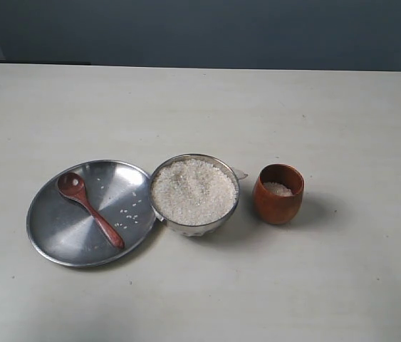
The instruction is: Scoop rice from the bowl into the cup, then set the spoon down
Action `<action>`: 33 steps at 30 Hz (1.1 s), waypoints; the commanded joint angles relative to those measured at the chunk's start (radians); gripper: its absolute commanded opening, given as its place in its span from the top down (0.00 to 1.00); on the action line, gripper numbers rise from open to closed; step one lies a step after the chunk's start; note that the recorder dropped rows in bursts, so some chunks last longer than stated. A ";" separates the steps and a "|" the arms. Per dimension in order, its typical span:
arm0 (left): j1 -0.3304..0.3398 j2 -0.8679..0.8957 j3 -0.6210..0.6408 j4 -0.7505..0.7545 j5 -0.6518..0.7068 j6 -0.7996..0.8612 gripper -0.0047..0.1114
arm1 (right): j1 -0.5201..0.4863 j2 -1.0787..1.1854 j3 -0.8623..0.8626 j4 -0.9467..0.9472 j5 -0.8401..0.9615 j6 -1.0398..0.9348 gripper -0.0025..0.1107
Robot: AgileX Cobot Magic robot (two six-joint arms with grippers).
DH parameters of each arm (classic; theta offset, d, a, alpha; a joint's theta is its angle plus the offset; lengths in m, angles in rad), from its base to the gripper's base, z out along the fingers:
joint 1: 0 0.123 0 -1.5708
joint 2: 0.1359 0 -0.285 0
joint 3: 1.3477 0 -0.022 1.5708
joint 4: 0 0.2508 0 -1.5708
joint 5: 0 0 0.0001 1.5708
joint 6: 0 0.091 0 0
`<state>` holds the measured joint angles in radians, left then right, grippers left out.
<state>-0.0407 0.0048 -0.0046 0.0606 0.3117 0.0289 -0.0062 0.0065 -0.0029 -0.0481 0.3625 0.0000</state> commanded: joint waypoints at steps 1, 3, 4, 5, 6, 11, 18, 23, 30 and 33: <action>-0.002 -0.005 0.005 0.005 -0.010 -0.003 0.96 | -0.005 -0.007 0.003 -0.012 -0.002 -0.007 0.98; -0.002 -0.005 0.005 0.005 -0.010 -0.003 0.96 | -0.005 -0.007 0.003 -0.003 -0.002 0.000 0.98; -0.002 -0.005 0.005 0.005 -0.010 -0.003 0.96 | -0.005 -0.007 0.003 -0.001 -0.002 0.000 0.98; -0.002 -0.005 0.005 0.005 -0.010 -0.003 0.96 | -0.005 -0.007 0.003 0.002 -0.002 0.000 0.98; -0.002 -0.005 0.005 0.005 -0.010 -0.003 0.96 | -0.005 -0.007 0.003 0.002 -0.002 0.000 0.98; -0.002 -0.005 0.005 0.005 -0.010 -0.003 0.96 | -0.005 -0.007 0.003 0.002 -0.002 0.000 0.98; -0.002 -0.005 0.005 0.005 -0.010 -0.003 0.96 | -0.005 -0.007 0.003 0.002 -0.002 0.000 0.98; -0.002 -0.005 0.005 0.005 -0.010 -0.003 0.96 | -0.005 -0.007 0.003 0.002 -0.002 0.000 0.98; -0.002 -0.005 0.005 0.005 -0.010 -0.003 0.96 | -0.005 -0.007 0.003 0.002 -0.002 0.000 0.98; -0.002 -0.005 0.005 0.005 -0.010 -0.003 0.96 | -0.005 -0.007 0.003 0.002 -0.002 0.000 0.98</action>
<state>-0.0407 0.0048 -0.0046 0.0606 0.3117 0.0289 -0.0062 0.0065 -0.0029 -0.0442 0.3625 0.0000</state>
